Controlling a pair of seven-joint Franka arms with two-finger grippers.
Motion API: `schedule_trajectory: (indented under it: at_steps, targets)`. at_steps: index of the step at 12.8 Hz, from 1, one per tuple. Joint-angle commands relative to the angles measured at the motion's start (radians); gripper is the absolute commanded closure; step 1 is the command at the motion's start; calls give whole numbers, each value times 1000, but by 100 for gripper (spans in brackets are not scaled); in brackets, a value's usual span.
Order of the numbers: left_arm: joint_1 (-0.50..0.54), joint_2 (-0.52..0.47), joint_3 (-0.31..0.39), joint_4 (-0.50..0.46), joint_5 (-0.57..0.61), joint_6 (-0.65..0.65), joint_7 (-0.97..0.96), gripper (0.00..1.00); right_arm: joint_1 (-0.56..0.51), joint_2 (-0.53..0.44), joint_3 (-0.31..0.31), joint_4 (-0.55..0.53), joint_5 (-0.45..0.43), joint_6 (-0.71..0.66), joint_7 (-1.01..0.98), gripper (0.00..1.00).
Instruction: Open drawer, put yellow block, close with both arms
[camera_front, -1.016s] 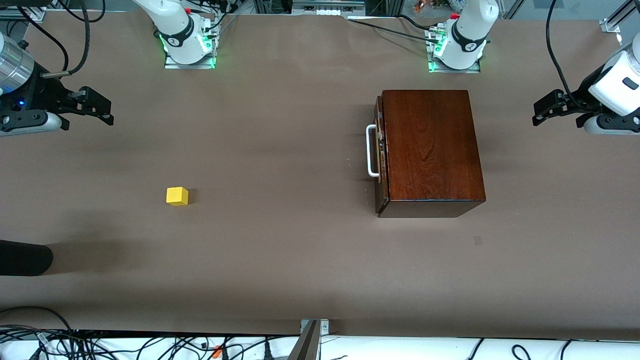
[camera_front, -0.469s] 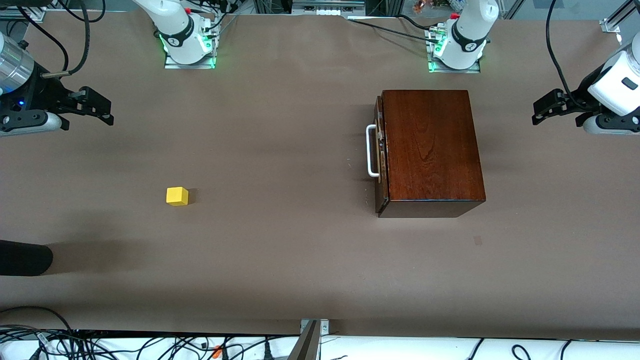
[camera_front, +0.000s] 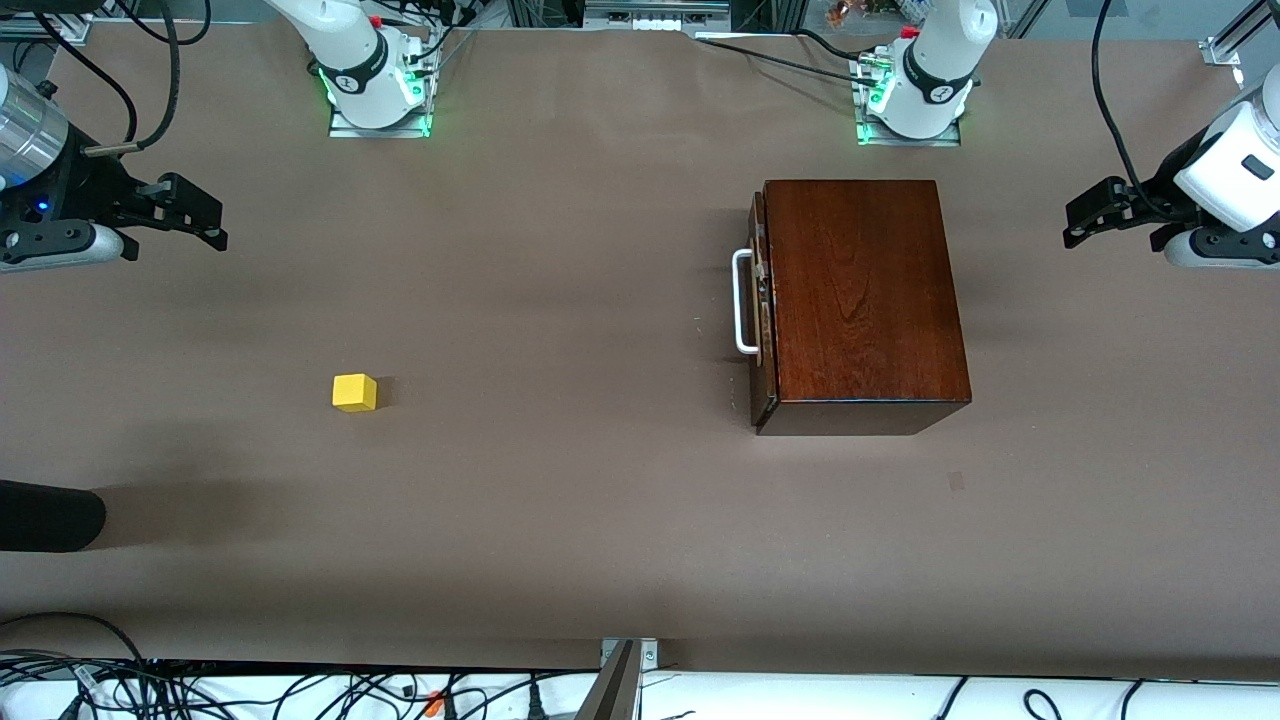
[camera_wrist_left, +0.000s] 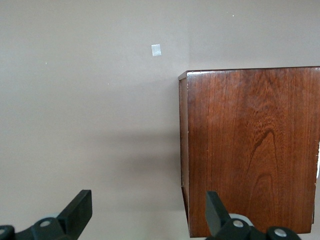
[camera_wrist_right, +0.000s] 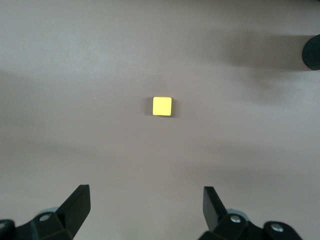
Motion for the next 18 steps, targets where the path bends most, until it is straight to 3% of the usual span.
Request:
schedule_trajectory:
  at_steps: [1,5,9,14,18]
  targets:
    - [-3,0,-1,15,3,-27,-5,0,-11,8,6,19,-12,-5,-7,0]
    - [-4,11,-48,15,3,-82,-11,0,-11,8,6,19,-12,-4,-7,0]
    - [-6,37,-174,22,-14,-103,-97,0,-11,6,6,19,-12,-5,-7,0]
    - [-23,263,-412,192,0,-71,-431,0,-11,8,6,19,-12,-4,-7,0]
    - [-185,382,-421,200,78,53,-655,0,-11,8,6,19,-12,-4,-7,0]
